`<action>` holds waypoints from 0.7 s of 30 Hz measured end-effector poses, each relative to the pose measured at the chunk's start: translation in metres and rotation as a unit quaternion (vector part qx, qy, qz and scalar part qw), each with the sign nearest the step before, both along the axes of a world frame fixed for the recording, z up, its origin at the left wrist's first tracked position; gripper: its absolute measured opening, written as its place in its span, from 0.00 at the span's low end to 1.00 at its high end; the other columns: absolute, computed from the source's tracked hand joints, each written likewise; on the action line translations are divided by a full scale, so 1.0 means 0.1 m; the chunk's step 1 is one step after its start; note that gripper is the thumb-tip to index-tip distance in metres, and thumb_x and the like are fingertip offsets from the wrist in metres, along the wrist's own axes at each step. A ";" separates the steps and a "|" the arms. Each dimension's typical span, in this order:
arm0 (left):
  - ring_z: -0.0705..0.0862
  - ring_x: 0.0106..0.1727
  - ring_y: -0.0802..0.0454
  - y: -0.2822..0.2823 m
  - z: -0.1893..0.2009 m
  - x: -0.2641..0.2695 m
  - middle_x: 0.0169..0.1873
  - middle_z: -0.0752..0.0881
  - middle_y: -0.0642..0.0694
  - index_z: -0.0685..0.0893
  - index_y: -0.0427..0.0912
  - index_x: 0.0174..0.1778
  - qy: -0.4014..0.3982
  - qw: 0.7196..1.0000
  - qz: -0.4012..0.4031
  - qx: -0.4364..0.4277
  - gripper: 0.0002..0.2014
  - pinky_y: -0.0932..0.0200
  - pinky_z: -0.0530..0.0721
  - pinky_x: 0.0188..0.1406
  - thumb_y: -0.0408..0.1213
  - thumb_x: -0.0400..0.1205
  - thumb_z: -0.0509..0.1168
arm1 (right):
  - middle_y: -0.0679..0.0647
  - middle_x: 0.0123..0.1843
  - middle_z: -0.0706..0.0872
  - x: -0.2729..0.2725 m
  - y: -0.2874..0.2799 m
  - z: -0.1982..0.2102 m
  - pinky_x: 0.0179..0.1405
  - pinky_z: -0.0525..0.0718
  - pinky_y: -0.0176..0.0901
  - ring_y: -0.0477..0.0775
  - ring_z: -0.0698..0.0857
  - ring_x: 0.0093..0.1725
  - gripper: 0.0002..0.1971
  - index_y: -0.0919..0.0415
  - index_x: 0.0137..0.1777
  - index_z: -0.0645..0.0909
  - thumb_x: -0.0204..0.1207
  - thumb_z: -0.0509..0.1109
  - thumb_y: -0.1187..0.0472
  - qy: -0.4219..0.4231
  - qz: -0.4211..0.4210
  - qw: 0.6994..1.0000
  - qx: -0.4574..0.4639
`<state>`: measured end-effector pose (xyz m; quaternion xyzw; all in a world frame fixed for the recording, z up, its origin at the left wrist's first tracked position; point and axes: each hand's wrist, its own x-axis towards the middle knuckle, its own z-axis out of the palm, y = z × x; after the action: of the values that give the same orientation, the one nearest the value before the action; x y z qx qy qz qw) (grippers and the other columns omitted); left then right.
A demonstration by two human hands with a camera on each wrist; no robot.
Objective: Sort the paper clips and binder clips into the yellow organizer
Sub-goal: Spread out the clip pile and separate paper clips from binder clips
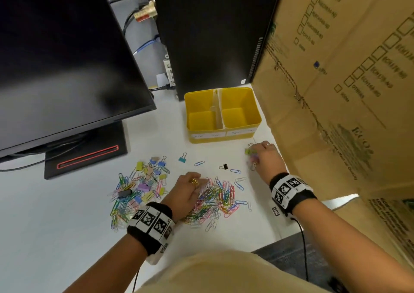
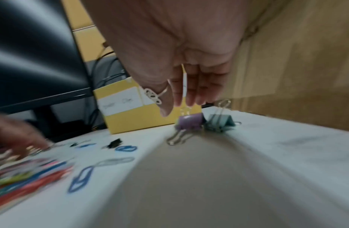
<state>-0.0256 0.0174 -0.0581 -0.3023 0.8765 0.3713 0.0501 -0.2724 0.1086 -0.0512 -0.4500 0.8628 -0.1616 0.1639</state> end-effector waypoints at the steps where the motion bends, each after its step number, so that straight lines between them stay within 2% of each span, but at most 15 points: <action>1: 0.67 0.73 0.49 -0.02 0.01 0.07 0.72 0.70 0.46 0.80 0.35 0.65 0.014 0.999 0.026 -0.015 0.17 0.62 0.65 0.77 0.27 0.83 0.53 | 0.66 0.60 0.82 0.06 0.02 0.01 0.57 0.81 0.54 0.66 0.78 0.61 0.16 0.66 0.60 0.79 0.73 0.61 0.75 0.009 0.041 0.999 -0.017; 4: 0.71 0.72 0.48 -0.09 0.02 0.36 0.69 0.74 0.44 0.79 0.39 0.66 0.012 0.994 0.098 -0.053 0.17 0.56 0.69 0.77 0.28 0.82 0.58 | 0.63 0.64 0.80 0.29 0.13 -0.08 0.63 0.79 0.55 0.65 0.76 0.65 0.20 0.65 0.65 0.76 0.74 0.59 0.76 -0.028 0.167 0.985 0.035; 6: 0.74 0.71 0.46 -0.09 0.01 0.56 0.68 0.75 0.43 0.77 0.40 0.69 -0.014 0.990 0.135 -0.041 0.20 0.52 0.73 0.76 0.31 0.80 0.64 | 0.63 0.64 0.78 0.43 0.23 -0.16 0.63 0.78 0.52 0.65 0.76 0.65 0.20 0.67 0.64 0.75 0.73 0.58 0.77 -0.024 0.193 0.978 0.078; 8: 0.75 0.69 0.45 -0.07 0.00 0.72 0.67 0.75 0.45 0.75 0.41 0.71 -0.047 0.987 0.154 -0.016 0.25 0.53 0.75 0.72 0.35 0.77 0.70 | 0.65 0.65 0.78 0.54 0.33 -0.18 0.64 0.78 0.51 0.66 0.75 0.66 0.21 0.68 0.65 0.74 0.72 0.58 0.77 -0.016 0.194 0.978 0.070; 12: 0.80 0.62 0.44 0.00 -0.01 0.88 0.63 0.80 0.42 0.78 0.42 0.70 -0.062 0.984 0.164 -0.010 0.26 0.54 0.79 0.64 0.35 0.74 0.73 | 0.64 0.64 0.79 0.75 0.40 -0.09 0.65 0.77 0.53 0.65 0.74 0.66 0.19 0.63 0.67 0.77 0.77 0.59 0.72 -0.065 0.258 0.962 0.066; 14: 0.81 0.61 0.44 0.03 -0.01 0.91 0.62 0.82 0.42 0.80 0.43 0.67 -0.056 0.984 0.166 -0.017 0.24 0.54 0.80 0.64 0.34 0.74 0.73 | 0.64 0.63 0.79 0.78 0.37 -0.09 0.62 0.78 0.53 0.65 0.76 0.64 0.17 0.62 0.65 0.78 0.78 0.59 0.70 -0.080 0.256 0.962 0.048; 18: 0.81 0.61 0.46 0.09 -0.05 0.97 0.60 0.82 0.43 0.82 0.44 0.65 -0.064 0.984 0.164 -0.037 0.21 0.59 0.79 0.64 0.29 0.76 0.70 | 0.66 0.67 0.74 0.75 0.33 -0.15 0.63 0.77 0.54 0.66 0.73 0.65 0.17 0.65 0.67 0.72 0.79 0.59 0.64 -0.040 0.152 0.984 0.087; 21: 0.80 0.62 0.46 0.12 -0.08 1.02 0.59 0.82 0.43 0.84 0.42 0.63 -0.062 0.982 0.170 -0.047 0.19 0.62 0.77 0.65 0.29 0.75 0.70 | 0.64 0.66 0.74 0.86 0.37 -0.12 0.66 0.72 0.52 0.66 0.71 0.65 0.17 0.62 0.67 0.73 0.78 0.59 0.64 -0.055 0.200 0.971 0.116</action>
<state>0.0765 0.0292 -0.0661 -0.4714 0.8239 0.3136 0.0264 -0.1861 0.1456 -0.0631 -0.5817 0.7578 -0.0495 0.2914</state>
